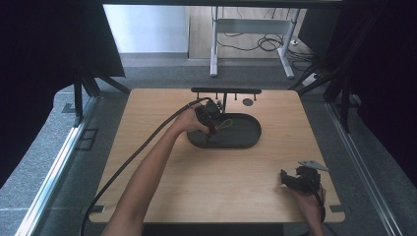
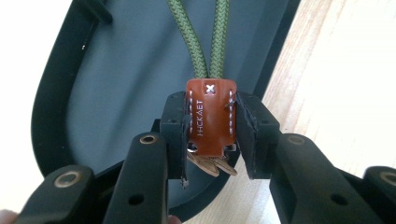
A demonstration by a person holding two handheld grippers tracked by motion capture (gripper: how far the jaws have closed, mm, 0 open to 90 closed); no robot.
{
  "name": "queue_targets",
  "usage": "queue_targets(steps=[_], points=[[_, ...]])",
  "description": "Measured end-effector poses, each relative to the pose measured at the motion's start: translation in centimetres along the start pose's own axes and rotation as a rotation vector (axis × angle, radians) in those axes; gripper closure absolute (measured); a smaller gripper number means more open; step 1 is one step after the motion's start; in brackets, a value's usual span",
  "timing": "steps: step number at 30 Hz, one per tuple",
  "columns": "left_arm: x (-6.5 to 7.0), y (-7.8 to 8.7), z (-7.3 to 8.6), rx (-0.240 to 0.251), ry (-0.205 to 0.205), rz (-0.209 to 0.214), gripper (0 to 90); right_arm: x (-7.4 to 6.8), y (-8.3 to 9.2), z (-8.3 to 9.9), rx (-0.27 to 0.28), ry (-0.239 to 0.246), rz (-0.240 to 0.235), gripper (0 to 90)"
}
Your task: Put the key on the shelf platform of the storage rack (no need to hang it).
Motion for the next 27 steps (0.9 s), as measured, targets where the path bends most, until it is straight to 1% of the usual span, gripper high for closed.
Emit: queue_targets(steps=[2, 4, 9, 11, 15, 20, 23, 25, 27], points=[[-0.1, -0.1, 0.0, 0.001, 0.002, -0.003, 63.5, 0.0, 0.0, 0.0, 0.0, 0.0, 0.0, 16.5], [-0.2, 0.1, 0.0, 0.021, 0.009, -0.006, 59.7, 0.0, 0.0, 0.0, 0.0, 0.0, -0.001, 16.5], [-0.4, 0.7, 0.4, 0.027, 0.014, -0.009, 54.4, 0.0, 0.0, 0.0, 0.0, 0.0, 0.0, 16.5], [-0.3, 1.3, 0.5, 0.043, 0.019, -0.009, 50.8, 0.0, 0.0, 0.0, 0.0, -0.001, -0.001, 16.5], [0.0, 2.6, 0.7, 0.076, 0.021, 0.01, 42.5, 0.0, 0.0, 0.0, 0.0, -0.001, 0.0, 16.5], [0.8, 4.4, 1.0, 0.122, 0.001, 0.031, 37.1, 0.0, 0.0, 0.0, -0.001, 0.001, -0.001, 16.5], [1.2, 5.2, 1.2, 0.139, 0.001, 0.042, 32.9, 0.0, 0.0, 0.0, -0.001, 0.0, -0.002, 16.5], [1.5, 5.8, 1.4, 0.155, -0.007, 0.041, 32.3, 0.0, 0.0, 0.0, 0.0, 0.0, -0.001, 16.5], [1.7, 6.3, 1.6, 0.167, -0.006, 0.041, 31.8, 0.0, 0.0, 0.0, 0.0, 0.0, -0.001, 16.5]])
Point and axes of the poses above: each handheld gripper's, and its own axes: y roughly backward along the jaws, z roughly out of its underside, x roughly to its right, the point moved 5 cm from there along -y, roughly forward along the jaws
